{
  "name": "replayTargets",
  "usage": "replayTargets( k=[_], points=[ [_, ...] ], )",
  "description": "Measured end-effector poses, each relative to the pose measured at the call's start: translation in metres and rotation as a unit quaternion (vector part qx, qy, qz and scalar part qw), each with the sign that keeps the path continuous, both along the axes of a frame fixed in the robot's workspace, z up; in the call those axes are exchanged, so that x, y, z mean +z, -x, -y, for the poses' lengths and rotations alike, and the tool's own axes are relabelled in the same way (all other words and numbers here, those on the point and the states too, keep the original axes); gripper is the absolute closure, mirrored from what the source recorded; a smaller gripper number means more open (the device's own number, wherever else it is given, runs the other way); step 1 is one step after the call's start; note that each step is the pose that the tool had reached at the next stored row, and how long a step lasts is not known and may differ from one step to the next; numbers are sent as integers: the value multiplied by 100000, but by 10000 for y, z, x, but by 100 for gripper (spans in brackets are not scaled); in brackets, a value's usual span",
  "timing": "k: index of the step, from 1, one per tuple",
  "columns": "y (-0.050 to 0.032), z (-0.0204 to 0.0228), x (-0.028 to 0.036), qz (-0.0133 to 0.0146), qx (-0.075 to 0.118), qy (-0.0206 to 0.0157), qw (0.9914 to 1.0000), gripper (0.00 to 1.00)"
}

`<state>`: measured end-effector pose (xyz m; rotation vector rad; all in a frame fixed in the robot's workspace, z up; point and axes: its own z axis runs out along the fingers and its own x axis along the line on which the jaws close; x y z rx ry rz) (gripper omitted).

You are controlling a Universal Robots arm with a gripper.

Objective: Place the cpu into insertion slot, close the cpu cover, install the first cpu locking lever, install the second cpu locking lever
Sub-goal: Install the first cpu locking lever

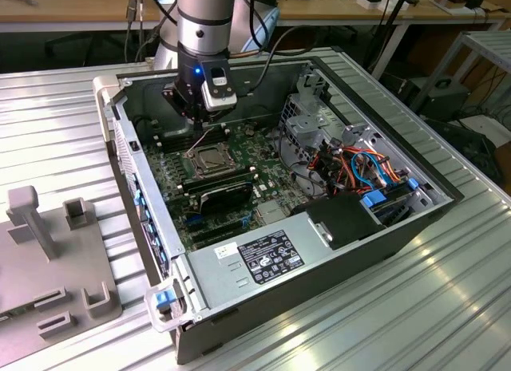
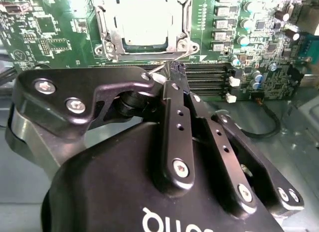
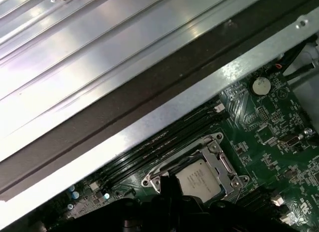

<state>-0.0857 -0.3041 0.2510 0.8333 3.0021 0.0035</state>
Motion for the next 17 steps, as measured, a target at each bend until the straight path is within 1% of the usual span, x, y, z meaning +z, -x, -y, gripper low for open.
replayTargets(
  k=[1, 3, 4, 5, 7, 9, 10, 11, 12, 14, 16, 17],
  points=[
    [0, 0, -6, -4, 1031, 3, 99995, 89],
    [0, 0, -20, -3, 3159, 4, 99950, 89],
    [-1, 0, -29, -3, 4769, 4, 99886, 89],
    [-2, 0, -42, -5, 6691, 4, 99776, 89],
    [-2, 0, -57, 0, 8725, 1, 99619, 89],
    [-3, 0, -71, -5, 11127, 7, 99379, 89],
    [-5, 0, -73, -8, 11908, 7, 99288, 89],
    [-22, 0, -79, -1, 12824, 2, 99174, 89],
    [-67, -1, -92, -7, 13373, 5, 99102, 89],
    [-131, -4, -108, 2, 13704, -3, 99057, 89],
    [-150, -5, -117, -6, 14177, 9, 98990, 89],
    [-150, -5, -117, -7, 14178, 9, 98990, 89]
  ],
)
